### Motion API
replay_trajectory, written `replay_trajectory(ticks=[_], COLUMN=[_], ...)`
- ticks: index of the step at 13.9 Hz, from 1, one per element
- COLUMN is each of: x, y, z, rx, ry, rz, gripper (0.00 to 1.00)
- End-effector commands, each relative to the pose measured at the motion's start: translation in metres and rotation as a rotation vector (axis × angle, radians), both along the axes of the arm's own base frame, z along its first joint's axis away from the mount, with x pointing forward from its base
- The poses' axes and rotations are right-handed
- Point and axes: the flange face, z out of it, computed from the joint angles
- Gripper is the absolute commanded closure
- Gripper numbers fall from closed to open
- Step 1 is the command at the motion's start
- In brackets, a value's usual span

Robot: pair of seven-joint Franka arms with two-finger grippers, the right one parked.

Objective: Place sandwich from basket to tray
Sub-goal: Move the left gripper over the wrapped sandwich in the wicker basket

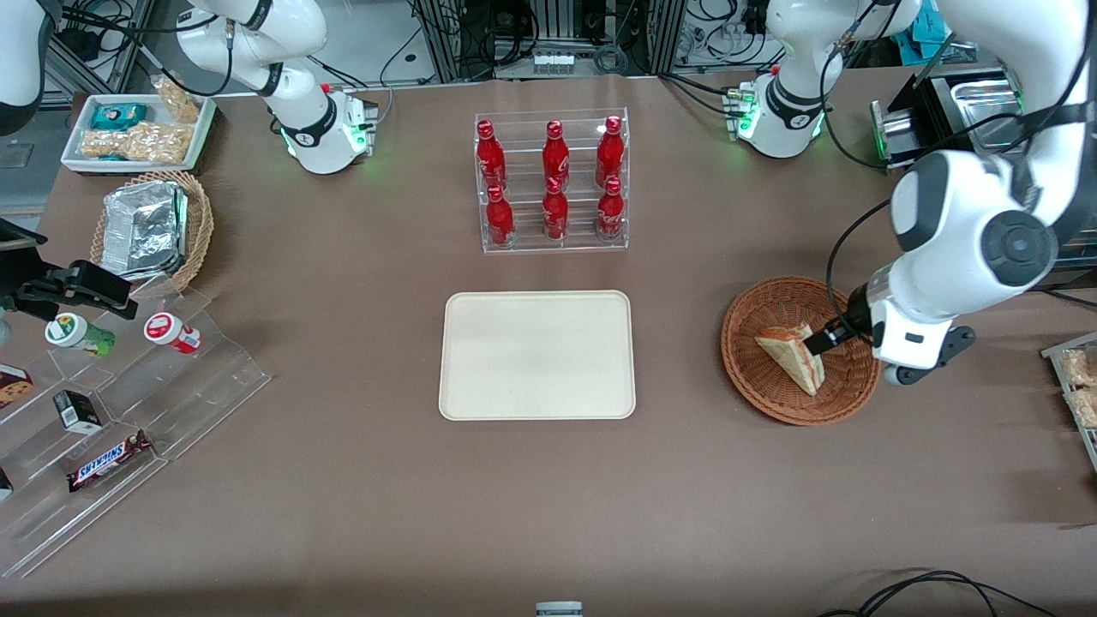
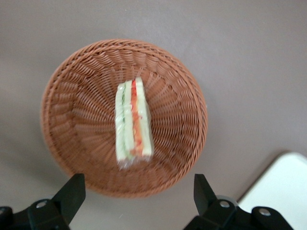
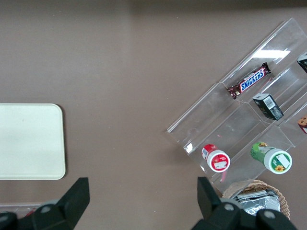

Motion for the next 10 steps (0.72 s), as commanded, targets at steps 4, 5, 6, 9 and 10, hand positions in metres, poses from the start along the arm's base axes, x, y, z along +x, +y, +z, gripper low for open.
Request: replay_trajectory(ticks=[4,5,6,9,10], x=[-0.002,-0.002,-0.001,0.001,0.001], y=[0.003,0.003,0.006,0.006,0.006], z=[-0.058,-0.067,-0.072,-0.087,-0.091], rx=[0.004,0.004,0.003,-0.001,0.000], ry=[0.031,0.045,0.047,0.050,0.058], rz=[0.098,0.098,0.103,0.106,0.105], gripper=[0.00,0.00,0.00,0.00,0.00])
